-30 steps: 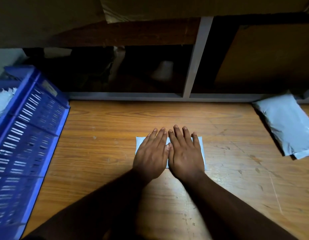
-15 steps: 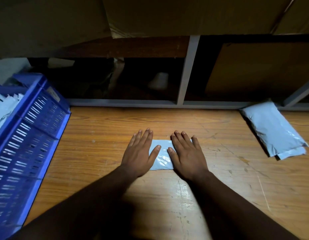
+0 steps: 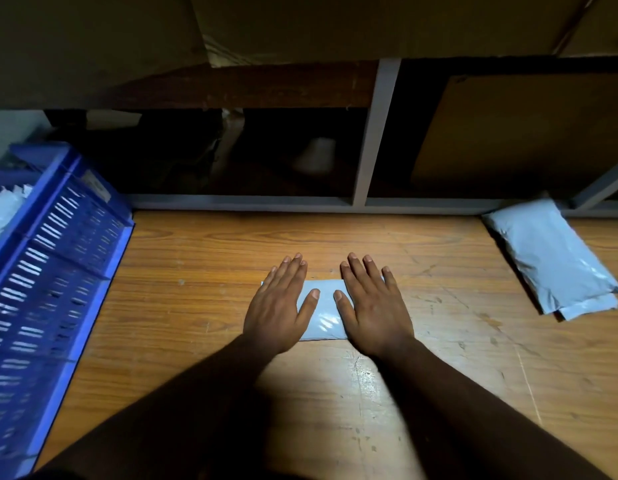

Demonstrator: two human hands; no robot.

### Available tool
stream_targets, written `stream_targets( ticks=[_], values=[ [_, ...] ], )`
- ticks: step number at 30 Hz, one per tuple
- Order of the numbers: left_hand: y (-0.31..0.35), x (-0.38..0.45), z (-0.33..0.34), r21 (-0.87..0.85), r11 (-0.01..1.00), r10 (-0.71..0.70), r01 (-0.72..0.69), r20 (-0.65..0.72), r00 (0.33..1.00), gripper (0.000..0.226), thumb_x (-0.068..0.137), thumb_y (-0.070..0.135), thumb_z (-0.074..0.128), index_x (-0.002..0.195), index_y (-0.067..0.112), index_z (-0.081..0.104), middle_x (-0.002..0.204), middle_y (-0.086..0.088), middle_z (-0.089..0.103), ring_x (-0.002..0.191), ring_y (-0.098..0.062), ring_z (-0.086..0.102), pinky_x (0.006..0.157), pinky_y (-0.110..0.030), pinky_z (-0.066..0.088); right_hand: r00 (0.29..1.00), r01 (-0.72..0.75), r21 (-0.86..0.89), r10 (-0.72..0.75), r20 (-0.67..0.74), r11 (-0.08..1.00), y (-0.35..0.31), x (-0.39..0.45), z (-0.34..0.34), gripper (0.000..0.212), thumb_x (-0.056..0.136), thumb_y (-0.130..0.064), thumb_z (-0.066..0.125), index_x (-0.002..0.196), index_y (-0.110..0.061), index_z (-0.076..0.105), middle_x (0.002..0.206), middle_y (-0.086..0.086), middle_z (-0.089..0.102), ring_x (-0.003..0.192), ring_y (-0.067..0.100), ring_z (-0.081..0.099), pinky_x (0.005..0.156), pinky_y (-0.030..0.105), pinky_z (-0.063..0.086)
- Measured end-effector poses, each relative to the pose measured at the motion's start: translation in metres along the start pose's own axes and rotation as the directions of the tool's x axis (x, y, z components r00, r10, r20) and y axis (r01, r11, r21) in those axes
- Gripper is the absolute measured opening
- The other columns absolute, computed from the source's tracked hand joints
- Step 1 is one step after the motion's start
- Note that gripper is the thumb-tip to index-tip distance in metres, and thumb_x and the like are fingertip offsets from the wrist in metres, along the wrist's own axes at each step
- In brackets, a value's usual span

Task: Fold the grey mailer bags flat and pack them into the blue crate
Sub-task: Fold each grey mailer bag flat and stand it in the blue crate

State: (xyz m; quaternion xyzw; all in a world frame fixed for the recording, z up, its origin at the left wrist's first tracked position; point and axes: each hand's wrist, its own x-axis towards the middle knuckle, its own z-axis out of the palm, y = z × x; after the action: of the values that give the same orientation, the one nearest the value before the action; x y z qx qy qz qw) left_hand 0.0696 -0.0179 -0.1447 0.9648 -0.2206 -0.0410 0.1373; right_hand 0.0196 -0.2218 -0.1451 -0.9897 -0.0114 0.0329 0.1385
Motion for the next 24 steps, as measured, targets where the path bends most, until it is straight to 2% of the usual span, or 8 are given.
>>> stream_targets(
  ticks=[4, 8, 10, 12, 14, 16, 19, 24],
  values=[
    [-0.021, -0.015, -0.006, -0.028, 0.999, -0.017, 0.017, 0.004, 1.0, 0.075, 0.103, 0.063, 0.013, 0.164, 0.018, 0.018, 0.171, 0.004, 0.011, 0.158, -0.011, 0.005, 0.128, -0.038, 0.009, 1.0, -0.014, 0.032, 0.014, 0.012, 0.999, 0.013, -0.016, -0.005, 0.07, 0.107, -0.06, 0.012, 0.166, -0.022, 0.005, 0.173, -0.005, -0.004, 0.159, 0.014, -0.011, 0.129, 0.041, -0.004],
    [-0.026, -0.018, -0.015, -0.066, 0.997, -0.032, 0.035, 0.044, 0.999, 0.092, 0.094, 0.075, -0.004, 0.164, 0.018, 0.014, 0.171, 0.003, 0.009, 0.158, -0.011, 0.001, 0.128, -0.035, 0.001, 0.996, -0.063, 0.066, 0.059, 0.063, 0.996, 0.007, -0.016, -0.014, 0.075, 0.105, -0.063, 0.01, 0.166, -0.021, 0.008, 0.173, -0.005, -0.004, 0.159, 0.016, -0.009, 0.128, 0.041, -0.006],
    [-0.017, -0.017, -0.022, -0.045, 0.998, -0.045, 0.045, 0.007, 0.999, 0.095, 0.094, 0.075, -0.005, 0.163, 0.015, 0.018, 0.171, -0.001, 0.014, 0.158, -0.014, 0.006, 0.128, -0.036, 0.002, 0.995, -0.073, 0.093, 0.067, 0.067, 0.993, 0.003, -0.011, -0.025, 0.073, 0.105, -0.062, 0.014, 0.165, -0.019, 0.02, 0.173, -0.002, 0.008, 0.16, 0.018, 0.003, 0.129, 0.041, -0.001],
    [-0.003, -0.019, -0.024, 0.061, 0.998, -0.003, 0.008, -0.08, 0.997, 0.082, 0.102, 0.064, 0.006, 0.162, 0.012, 0.021, 0.169, -0.004, 0.017, 0.158, -0.018, 0.011, 0.128, -0.044, 0.008, 0.999, -0.028, 0.056, 0.03, -0.039, 0.998, 0.003, -0.011, -0.032, 0.064, 0.105, -0.05, 0.023, 0.157, -0.017, 0.039, 0.167, 0.004, 0.03, 0.156, 0.023, 0.022, 0.128, 0.041, 0.011],
    [0.009, -0.019, -0.017, 0.084, 0.996, 0.04, -0.032, -0.094, 0.995, 0.072, 0.106, 0.056, 0.012, 0.162, 0.012, 0.022, 0.169, -0.002, 0.016, 0.158, -0.017, 0.011, 0.128, -0.045, 0.012, 0.993, 0.052, 0.008, -0.051, -0.104, 0.999, 0.0, -0.014, -0.03, 0.057, 0.101, -0.039, 0.033, 0.15, -0.017, 0.05, 0.161, 0.006, 0.043, 0.152, 0.027, 0.032, 0.126, 0.043, 0.02],
    [0.014, -0.02, -0.005, 0.05, 0.997, 0.067, -0.065, -0.041, 0.997, 0.072, 0.106, 0.056, 0.007, 0.163, 0.014, 0.022, 0.169, -0.001, 0.018, 0.158, -0.016, 0.012, 0.128, -0.041, 0.012, 0.993, 0.079, 0.051, -0.074, -0.092, 0.996, -0.006, -0.016, -0.017, 0.055, 0.105, -0.039, 0.033, 0.153, -0.018, 0.047, 0.164, 0.005, 0.038, 0.154, 0.027, 0.029, 0.126, 0.046, 0.022],
    [0.012, -0.016, 0.007, 0.089, 0.992, 0.087, -0.085, -0.019, 0.996, 0.071, 0.107, 0.054, 0.007, 0.161, 0.013, 0.027, 0.167, -0.003, 0.027, 0.157, -0.019, 0.017, 0.128, -0.041, 0.016, 0.997, 0.037, 0.066, -0.032, -0.077, 0.997, -0.007, -0.019, -0.001, 0.058, 0.109, -0.044, 0.023, 0.162, -0.021, 0.031, 0.169, 0.001, 0.025, 0.158, 0.023, 0.016, 0.128, 0.042, 0.01],
    [0.013, -0.012, 0.003, 0.117, 0.989, 0.095, -0.094, -0.01, 0.995, 0.067, 0.107, 0.049, 0.014, 0.161, 0.011, 0.028, 0.167, -0.006, 0.028, 0.156, -0.021, 0.018, 0.128, -0.04, 0.012, 0.996, 0.024, 0.011, -0.023, -0.084, 1.0, -0.01, -0.013, -0.001, 0.059, 0.108, -0.043, 0.022, 0.161, -0.019, 0.033, 0.168, 0.004, 0.028, 0.157, 0.026, 0.019, 0.127, 0.042, 0.008]
  ],
)
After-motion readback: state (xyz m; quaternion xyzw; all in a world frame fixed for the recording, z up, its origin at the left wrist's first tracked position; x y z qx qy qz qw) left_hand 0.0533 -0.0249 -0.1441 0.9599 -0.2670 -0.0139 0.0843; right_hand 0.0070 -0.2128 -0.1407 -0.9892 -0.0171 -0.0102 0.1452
